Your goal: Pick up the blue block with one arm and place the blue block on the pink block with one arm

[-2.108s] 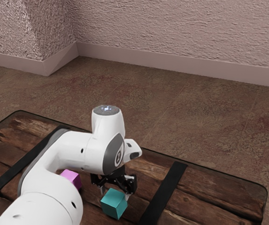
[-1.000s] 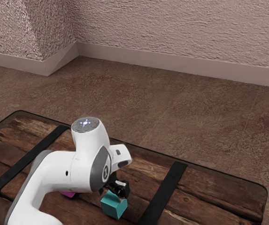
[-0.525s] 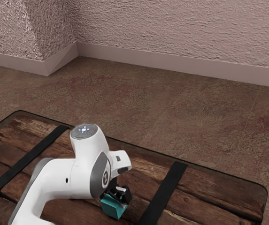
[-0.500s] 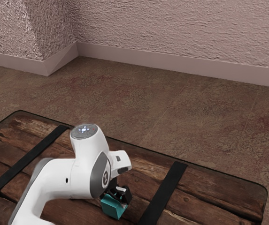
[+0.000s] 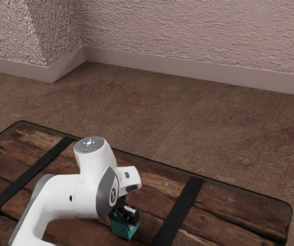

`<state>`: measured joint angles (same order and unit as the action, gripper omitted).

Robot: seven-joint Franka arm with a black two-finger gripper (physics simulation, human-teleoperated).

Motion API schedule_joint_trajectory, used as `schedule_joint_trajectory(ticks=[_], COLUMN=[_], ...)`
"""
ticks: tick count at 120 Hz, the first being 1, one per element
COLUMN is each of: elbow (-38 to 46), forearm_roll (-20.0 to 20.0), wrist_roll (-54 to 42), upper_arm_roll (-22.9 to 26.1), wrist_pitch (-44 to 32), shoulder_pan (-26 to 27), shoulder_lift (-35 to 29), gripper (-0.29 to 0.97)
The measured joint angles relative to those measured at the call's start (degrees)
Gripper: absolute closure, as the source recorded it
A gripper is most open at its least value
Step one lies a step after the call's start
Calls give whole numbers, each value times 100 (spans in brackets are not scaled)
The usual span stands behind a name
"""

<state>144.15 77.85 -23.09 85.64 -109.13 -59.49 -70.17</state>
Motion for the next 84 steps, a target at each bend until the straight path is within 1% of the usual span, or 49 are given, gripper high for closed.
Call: schedule_joint_trajectory(ticks=[33, 43, 51, 61, 84], elbow=[-1, -1, -1, -1, -14], forearm_roll=[-5, -50, -168, -507, -1560], wrist_roll=[-116, -140, -156, -173, -197], upper_arm_roll=[-73, -181, -336, -732, -1662], wrist_pitch=[37, 49, 64, 80, 94], shoulder_pan=[9, 15, 33, 82, 95], shoulder_lift=[1, 8, 24, 81, 271], gripper=[29, 31, 32, 34, 39])
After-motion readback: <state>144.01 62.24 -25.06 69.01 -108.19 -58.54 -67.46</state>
